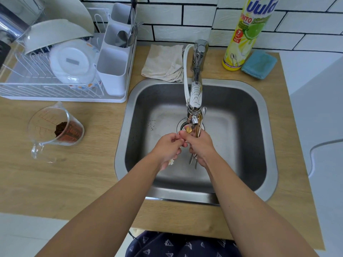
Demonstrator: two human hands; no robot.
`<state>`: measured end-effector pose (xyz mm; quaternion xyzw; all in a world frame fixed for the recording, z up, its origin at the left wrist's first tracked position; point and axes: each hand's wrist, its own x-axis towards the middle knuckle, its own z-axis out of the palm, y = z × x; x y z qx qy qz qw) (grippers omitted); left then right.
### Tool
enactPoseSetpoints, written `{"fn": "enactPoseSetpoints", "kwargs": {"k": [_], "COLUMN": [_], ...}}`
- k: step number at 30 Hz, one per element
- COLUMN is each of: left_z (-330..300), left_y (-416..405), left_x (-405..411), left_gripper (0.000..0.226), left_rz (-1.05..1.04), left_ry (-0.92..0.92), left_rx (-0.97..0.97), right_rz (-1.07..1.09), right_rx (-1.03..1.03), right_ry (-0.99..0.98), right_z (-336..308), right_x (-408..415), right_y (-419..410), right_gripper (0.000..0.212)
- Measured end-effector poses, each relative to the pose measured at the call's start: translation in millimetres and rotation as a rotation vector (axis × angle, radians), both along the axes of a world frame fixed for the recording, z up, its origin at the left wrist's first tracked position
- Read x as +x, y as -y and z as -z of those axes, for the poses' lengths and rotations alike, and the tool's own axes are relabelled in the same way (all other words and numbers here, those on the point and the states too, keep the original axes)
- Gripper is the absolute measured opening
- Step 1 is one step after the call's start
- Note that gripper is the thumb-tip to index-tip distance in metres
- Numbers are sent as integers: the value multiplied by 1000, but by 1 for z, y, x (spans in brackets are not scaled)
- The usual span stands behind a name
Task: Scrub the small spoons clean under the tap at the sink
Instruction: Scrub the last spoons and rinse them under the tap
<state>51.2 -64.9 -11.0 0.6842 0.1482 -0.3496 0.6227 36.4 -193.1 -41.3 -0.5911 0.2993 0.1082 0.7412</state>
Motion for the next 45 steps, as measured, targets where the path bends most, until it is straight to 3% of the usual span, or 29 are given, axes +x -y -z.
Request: {"fn": "enactPoseSetpoints", "kwargs": {"k": [3, 7, 13, 16, 19, 21, 29, 32, 35, 40, 42, 45], "left_z": [-2, -3, -7, -10, -14, -14, -5, -2, 2, 6, 8, 6], "left_y": [-2, -7, -9, -10, -18, -22, -17, -10, 3, 12, 15, 28], "left_x": [-1, 1, -3, -1, 3, 3, 3, 6, 12, 22, 24, 25], "left_gripper": [11, 14, 18, 18, 12, 13, 18, 12, 4, 10, 18, 24], "left_rz": [0, 17, 71, 72, -12, -21, 118, 137, 131, 254, 253, 94], "left_ry": [-8, 1, 1, -63, -244, -310, -137, -26, 106, 60, 22, -36], "left_rx": [-11, 62, 53, 31, -198, -294, -103, -6, 46, 45, -40, -224], "right_rz": [-5, -115, -49, -63, -117, -101, -11, -62, 70, 350, 403, 435], "right_rx": [-91, 3, -211, 60, 311, 360, 250, 51, -68, 38, 38, 46], "right_ry": [-39, 11, -36, -2, 33, 35, -28, -13, -17, 39, 57, 64], "right_z": [-1, 2, 3, 5, 6, 5, 2, -5, -11, -17, -17, -16], "right_x": [5, 1, -2, -5, -10, -10, -7, -9, -2, 3, 2, -2], "right_y": [6, 8, 4, 8, 14, 16, 15, 18, 22, 45, 56, 67], "right_gripper": [18, 16, 25, 26, 21, 14, 22, 27, 13, 4, 6, 8]}}
